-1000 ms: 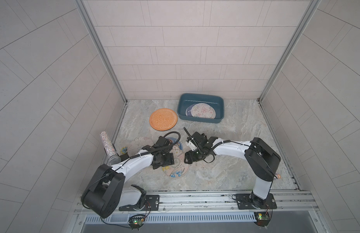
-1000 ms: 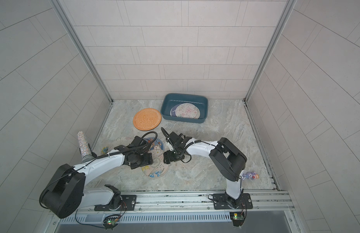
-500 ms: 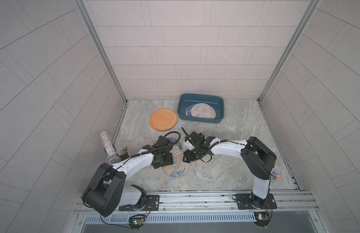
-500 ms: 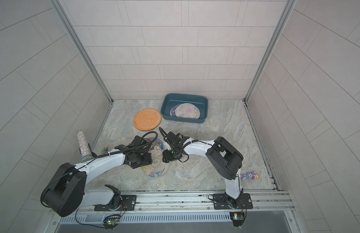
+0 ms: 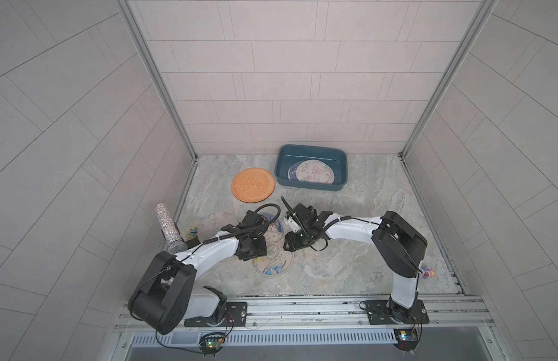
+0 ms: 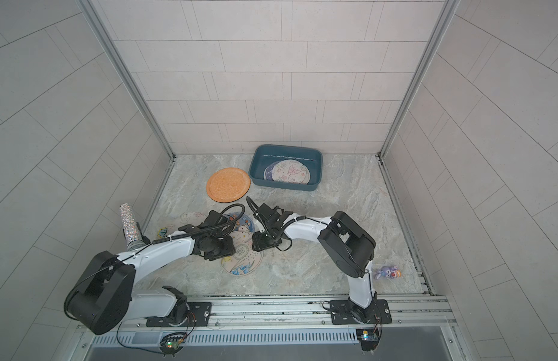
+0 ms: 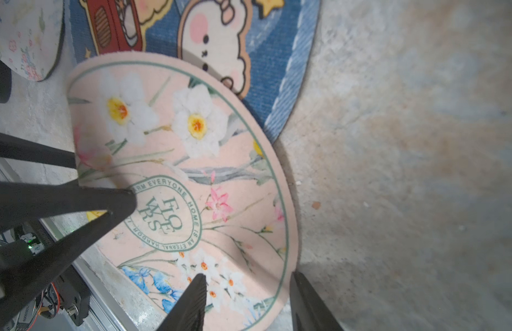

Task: Put the coasters into the storage box
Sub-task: Pick up the coaster from the center of the board.

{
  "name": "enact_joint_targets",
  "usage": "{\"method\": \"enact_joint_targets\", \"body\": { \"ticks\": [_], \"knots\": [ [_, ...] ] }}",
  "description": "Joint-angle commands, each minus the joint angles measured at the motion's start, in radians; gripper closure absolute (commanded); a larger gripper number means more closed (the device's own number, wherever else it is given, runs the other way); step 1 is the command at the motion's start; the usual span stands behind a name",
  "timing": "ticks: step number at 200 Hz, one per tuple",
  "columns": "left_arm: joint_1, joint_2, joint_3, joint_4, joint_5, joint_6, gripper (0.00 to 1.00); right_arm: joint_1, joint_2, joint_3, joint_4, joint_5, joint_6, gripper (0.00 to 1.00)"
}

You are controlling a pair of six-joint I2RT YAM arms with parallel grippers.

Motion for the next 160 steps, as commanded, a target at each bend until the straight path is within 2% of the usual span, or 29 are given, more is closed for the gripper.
{"method": "enact_joint_targets", "body": {
  "ticks": [1, 38, 74, 120, 160],
  "knots": [
    [-0.003, 0.020, -0.035, -0.047, 0.023, -0.002, 0.60, 0.010, 0.041, -0.020, -0.018, -0.002, 0.014, 0.49],
    [-0.002, -0.031, -0.023, -0.078, 0.027, 0.000, 0.84, -0.015, -0.005, -0.057, 0.020, -0.018, 0.027, 0.47],
    [-0.002, -0.101, 0.022, -0.126, 0.037, 0.000, 1.00, -0.067, -0.075, -0.120, 0.059, -0.054, 0.034, 0.40],
    [-0.003, -0.150, 0.140, -0.168, 0.055, 0.015, 1.00, -0.156, -0.196, -0.225, 0.091, -0.093, 0.033, 0.23],
    [-0.003, -0.123, 0.293, -0.193, 0.071, 0.045, 1.00, -0.231, -0.279, -0.300, 0.096, -0.122, 0.024, 0.18]
  ]
}}
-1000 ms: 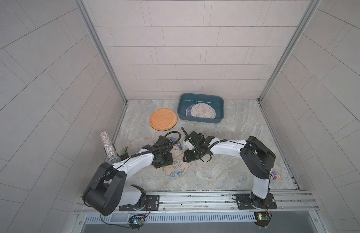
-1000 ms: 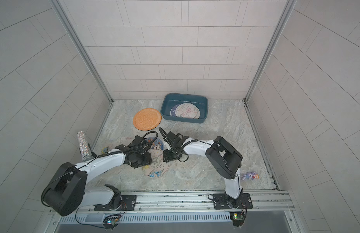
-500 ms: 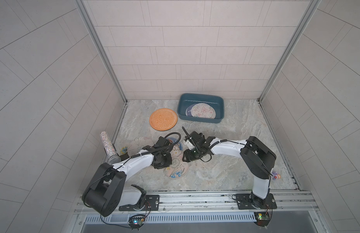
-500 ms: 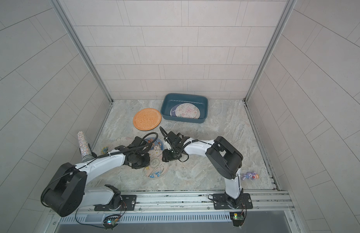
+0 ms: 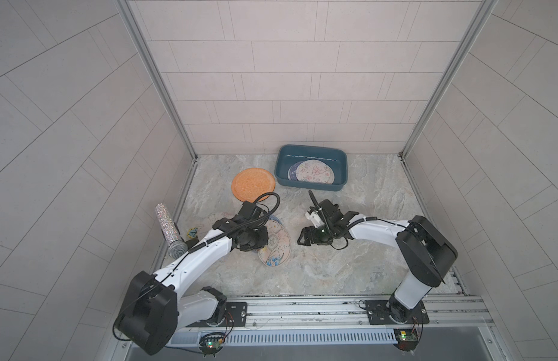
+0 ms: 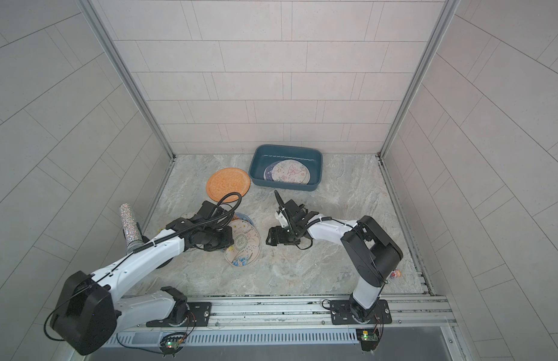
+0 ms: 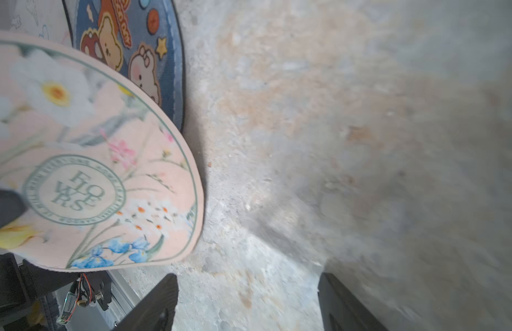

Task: Put the coasters into the storage box
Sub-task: Pick up the coaster from the center of the board, then place the coaster in the storage box.

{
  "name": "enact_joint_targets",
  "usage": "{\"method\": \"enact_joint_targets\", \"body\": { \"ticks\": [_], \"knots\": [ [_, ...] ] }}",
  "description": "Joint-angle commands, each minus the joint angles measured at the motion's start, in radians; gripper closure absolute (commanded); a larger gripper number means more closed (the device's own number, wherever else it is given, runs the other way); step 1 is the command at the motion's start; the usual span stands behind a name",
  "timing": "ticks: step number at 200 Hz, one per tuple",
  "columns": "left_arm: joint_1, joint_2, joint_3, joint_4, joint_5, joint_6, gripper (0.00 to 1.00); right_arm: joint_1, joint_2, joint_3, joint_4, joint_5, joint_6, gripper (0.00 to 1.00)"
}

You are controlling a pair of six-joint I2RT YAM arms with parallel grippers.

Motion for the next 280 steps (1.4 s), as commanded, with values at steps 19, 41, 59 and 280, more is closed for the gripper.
{"method": "enact_joint_targets", "body": {
  "ticks": [19, 41, 59, 280],
  "knots": [
    [-0.005, 0.055, 0.195, -0.054, 0.020, 0.062, 1.00, -0.058, -0.081, -0.063, 0.006, -0.036, -0.011, 0.18],
    [-0.005, 0.127, 0.314, -0.061, 0.038, 0.094, 1.00, -0.086, -0.107, -0.088, 0.011, -0.049, -0.011, 0.17],
    [-0.005, 0.199, 0.409, -0.062, 0.040, 0.122, 1.00, -0.105, -0.125, -0.103, 0.016, -0.058, -0.013, 0.16],
    [0.009, 1.304, 1.719, 0.141, 0.308, 0.125, 1.00, -0.203, -0.234, -0.143, 0.038, -0.105, 0.045, 0.14]
  ]
}}
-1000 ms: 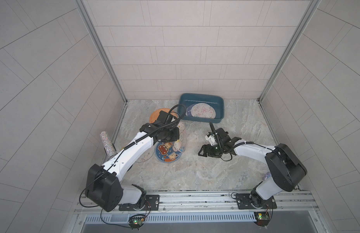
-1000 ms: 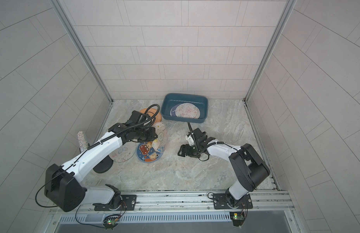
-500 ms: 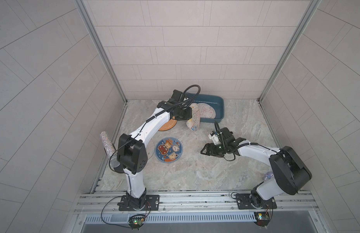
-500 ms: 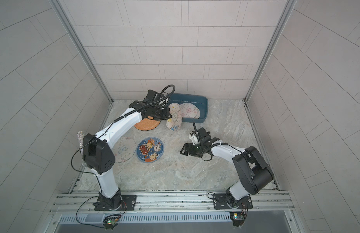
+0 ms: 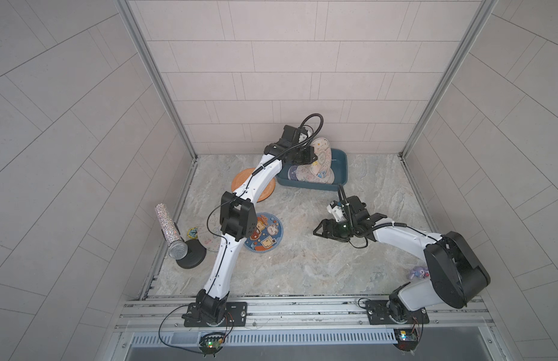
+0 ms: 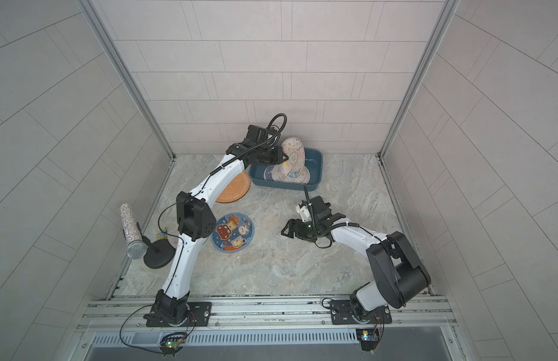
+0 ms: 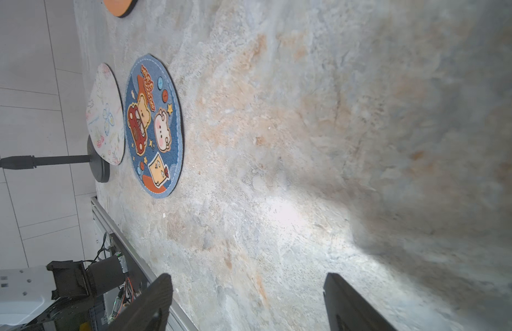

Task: Put the coasters into the storage box
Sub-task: Place the coaster in the storage box.

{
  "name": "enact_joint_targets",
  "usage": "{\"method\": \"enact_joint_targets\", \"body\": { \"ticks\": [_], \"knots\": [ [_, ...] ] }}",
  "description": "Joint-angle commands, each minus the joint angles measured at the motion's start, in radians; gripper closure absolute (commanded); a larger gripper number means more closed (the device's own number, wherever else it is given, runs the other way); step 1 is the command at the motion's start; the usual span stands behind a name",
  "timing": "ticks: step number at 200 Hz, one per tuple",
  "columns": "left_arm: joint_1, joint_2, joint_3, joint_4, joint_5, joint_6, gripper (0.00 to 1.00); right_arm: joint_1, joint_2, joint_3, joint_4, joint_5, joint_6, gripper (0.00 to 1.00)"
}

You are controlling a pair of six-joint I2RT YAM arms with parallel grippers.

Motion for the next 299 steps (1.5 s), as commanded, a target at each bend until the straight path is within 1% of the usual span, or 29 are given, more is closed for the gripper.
{"method": "enact_joint_targets", "body": {
  "ticks": [1, 12, 27, 61, 73, 90, 97, 105, 116, 124, 129, 140, 150, 163, 188, 221, 241, 268, 299],
  "knots": [
    [0.009, 0.081, 0.057, 0.088, 0.042, -0.059, 1.00, -0.005, -0.026, 0.006, 0.003, 0.003, 0.021, 0.14],
    [0.017, 0.115, 0.068, 0.117, 0.035, -0.078, 1.00, -0.005, -0.030, 0.006, 0.001, 0.007, 0.024, 0.14],
    [0.028, 0.155, 0.086, 0.113, 0.008, -0.081, 1.00, -0.005, -0.036, 0.006, -0.002, 0.010, 0.028, 0.14],
    [0.057, 0.196, 0.091, 0.053, -0.074, -0.040, 1.00, -0.004, -0.050, 0.005, -0.007, 0.018, 0.034, 0.14],
    [0.060, 0.199, 0.091, 0.029, -0.101, -0.023, 0.94, -0.005, -0.053, 0.005, -0.010, 0.020, 0.034, 0.14],
    [0.063, 0.198, 0.091, 0.002, -0.141, -0.003, 0.88, -0.005, -0.058, 0.004, -0.012, 0.022, 0.035, 0.14],
    [0.063, 0.196, 0.090, -0.007, -0.157, 0.003, 0.82, -0.004, -0.058, 0.003, -0.012, 0.023, 0.035, 0.14],
    [0.061, 0.195, 0.090, -0.013, -0.173, 0.009, 0.70, -0.005, -0.062, 0.003, -0.012, 0.023, 0.037, 0.14],
    [0.065, 0.190, 0.091, -0.020, -0.199, 0.014, 0.67, -0.005, -0.068, 0.003, -0.014, 0.026, 0.037, 0.13],
    [0.064, 0.187, 0.091, -0.024, -0.209, 0.017, 0.61, -0.005, -0.072, 0.003, -0.017, 0.027, 0.037, 0.13],
    [0.064, 0.185, 0.091, -0.027, -0.214, 0.019, 0.55, -0.006, -0.076, 0.002, -0.019, 0.028, 0.038, 0.13],
    [0.065, 0.179, 0.091, -0.033, -0.225, 0.022, 0.36, -0.005, -0.081, 0.001, -0.023, 0.030, 0.034, 0.13],
    [0.065, 0.172, 0.091, -0.042, -0.235, 0.025, 0.24, -0.005, -0.084, 0.000, -0.026, 0.032, 0.034, 0.13],
    [0.065, 0.158, 0.082, -0.051, -0.247, 0.031, 0.17, -0.005, -0.086, 0.000, -0.025, 0.033, 0.032, 0.13],
    [0.065, 0.104, 0.028, -0.035, -0.258, 0.046, 0.09, -0.006, -0.084, 0.001, -0.022, 0.032, 0.031, 0.13],
    [0.067, 0.003, -0.095, 0.011, -0.236, 0.064, 0.00, -0.005, -0.076, 0.011, -0.023, 0.027, 0.020, 0.12],
    [0.071, -0.096, -0.217, 0.071, -0.221, 0.055, 0.00, -0.003, -0.067, 0.023, -0.035, 0.025, 0.007, 0.12],
    [0.083, -0.257, -0.436, 0.141, -0.209, 0.036, 0.00, -0.003, -0.055, 0.040, -0.048, 0.019, -0.009, 0.12],
    [0.104, -0.453, -0.730, 0.205, -0.207, 0.011, 0.00, 0.002, -0.038, 0.059, -0.062, 0.015, -0.029, 0.12]
  ]
}}
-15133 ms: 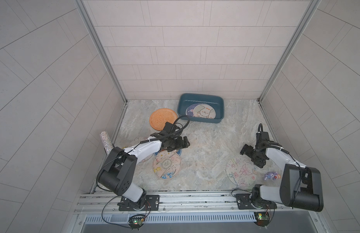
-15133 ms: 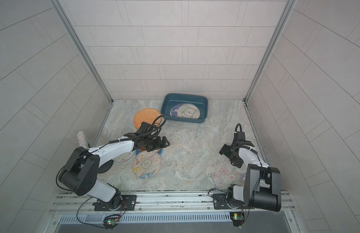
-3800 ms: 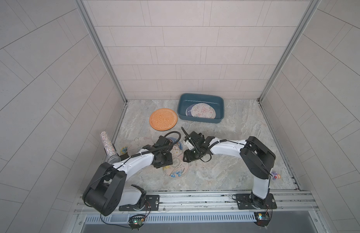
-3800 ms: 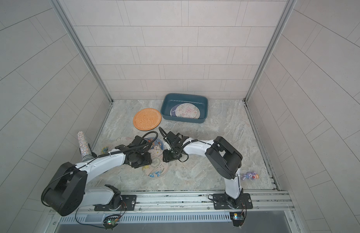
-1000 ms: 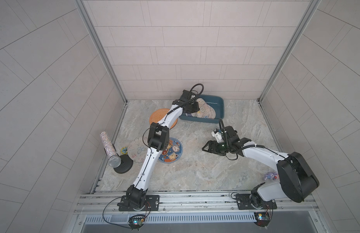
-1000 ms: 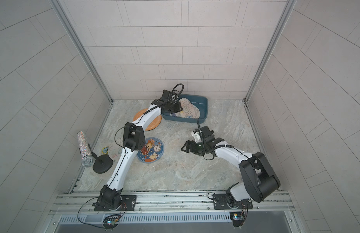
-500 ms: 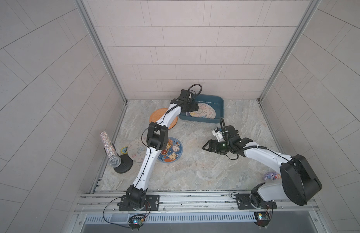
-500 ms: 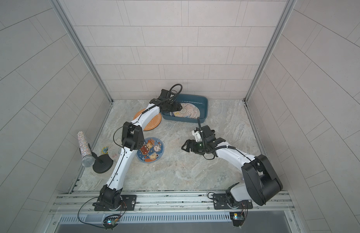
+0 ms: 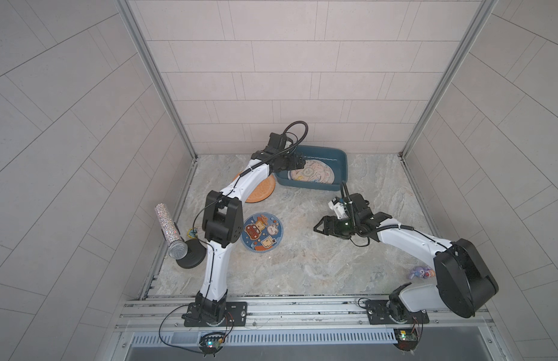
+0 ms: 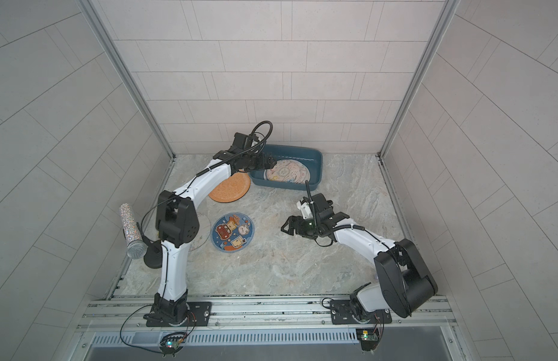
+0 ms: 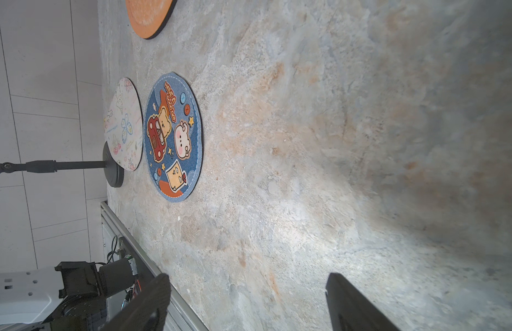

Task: Put the coasters into the storage box
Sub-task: Place the coaster in the storage box, then move the coaster to the center of the board.

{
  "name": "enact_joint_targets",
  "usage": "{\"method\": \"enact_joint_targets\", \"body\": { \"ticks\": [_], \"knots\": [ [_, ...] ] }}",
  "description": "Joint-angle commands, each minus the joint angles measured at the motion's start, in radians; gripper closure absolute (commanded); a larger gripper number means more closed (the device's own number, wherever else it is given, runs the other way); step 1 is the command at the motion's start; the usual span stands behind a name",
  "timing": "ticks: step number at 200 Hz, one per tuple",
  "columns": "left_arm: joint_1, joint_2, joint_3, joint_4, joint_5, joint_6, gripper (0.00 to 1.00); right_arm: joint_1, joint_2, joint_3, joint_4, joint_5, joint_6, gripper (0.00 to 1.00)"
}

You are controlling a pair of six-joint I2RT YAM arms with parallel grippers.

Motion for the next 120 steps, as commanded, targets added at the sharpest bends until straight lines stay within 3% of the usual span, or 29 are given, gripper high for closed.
{"method": "enact_joint_targets", "body": {
  "ticks": [1, 54, 87, 120],
  "knots": [
    [0.022, -0.123, -0.175, 0.066, 0.011, -0.021, 0.00, 0.003, 0.018, 0.031, -0.025, -0.003, -0.029, 0.12],
    [0.076, -0.404, -0.569, 0.091, -0.012, -0.044, 0.00, 0.022, 0.046, 0.046, -0.021, -0.008, -0.044, 0.12],
    [0.126, -0.517, -0.722, 0.012, -0.039, -0.032, 0.00, 0.035, 0.052, 0.056, -0.021, -0.006, -0.045, 0.12],
    [0.203, -0.545, -0.817, -0.057, -0.034, 0.013, 0.00, 0.043, 0.053, 0.057, -0.020, -0.003, -0.045, 0.12]
  ]
}}
